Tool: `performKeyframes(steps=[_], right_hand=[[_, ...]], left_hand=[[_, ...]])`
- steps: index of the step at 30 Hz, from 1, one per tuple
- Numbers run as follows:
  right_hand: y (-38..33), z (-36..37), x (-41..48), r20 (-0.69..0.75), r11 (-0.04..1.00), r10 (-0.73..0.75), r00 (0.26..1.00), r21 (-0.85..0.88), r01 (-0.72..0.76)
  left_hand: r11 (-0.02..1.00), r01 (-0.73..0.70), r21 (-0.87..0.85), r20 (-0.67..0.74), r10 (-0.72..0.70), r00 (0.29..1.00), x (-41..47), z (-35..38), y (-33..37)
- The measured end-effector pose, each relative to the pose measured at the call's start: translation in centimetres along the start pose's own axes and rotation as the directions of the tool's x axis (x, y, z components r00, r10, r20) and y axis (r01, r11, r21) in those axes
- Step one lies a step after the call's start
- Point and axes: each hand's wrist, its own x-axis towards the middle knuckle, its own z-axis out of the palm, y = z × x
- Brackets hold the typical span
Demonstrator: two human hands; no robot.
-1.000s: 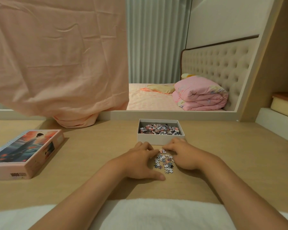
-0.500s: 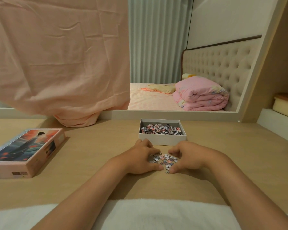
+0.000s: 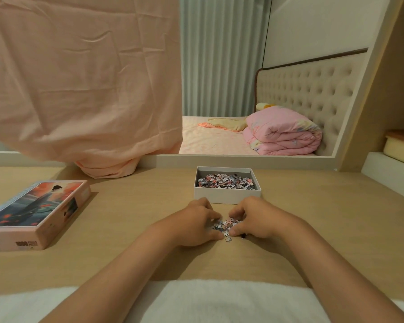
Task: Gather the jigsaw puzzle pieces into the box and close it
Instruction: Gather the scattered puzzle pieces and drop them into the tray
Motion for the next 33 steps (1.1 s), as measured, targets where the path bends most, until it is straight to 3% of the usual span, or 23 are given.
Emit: performKeyframes(steps=[4, 7, 17, 24, 27, 33], right_hand=[[-0.5, 0.5, 0.5, -0.042, 0.999, 0.008, 0.999, 0.049, -0.006], [0.0, 0.6, 0.9, -0.022, 0.977, 0.071, 0.997, 0.201, -0.065], [-0.2, 1.0, 1.5, 0.065, 0.837, 0.186, 0.981, 0.512, -0.192], [-0.2, 0.5, 1.5, 0.055, 0.594, 0.211, 0.976, 0.786, -0.173], [-0.7, -1.4, 2.0, 0.017, 0.529, 0.198, 0.98, 0.84, -0.121], [-0.8, -6.0, 6.4, -0.214, 0.645, 0.174, 0.961, 0.762, 0.052]], left_hand=[[0.999, -0.034, -0.034, -0.077, 0.031, 0.997, 0.8, 0.2, 1.3], [0.998, -0.011, -0.063, -0.118, 0.003, 0.993, 1.1, 0.0, 1.2], [0.93, 0.06, -0.363, -0.186, -0.135, 0.973, 1.4, 0.9, 0.9], [0.713, -0.012, -0.701, -0.188, -0.168, 0.968, 2.1, 0.2, 0.3], [0.639, -0.067, -0.766, -0.232, -0.179, 0.956, 3.1, -1.7, 0.4], [0.773, -0.124, -0.623, -0.355, -0.138, 0.925, 7.7, -6.8, -0.5]])
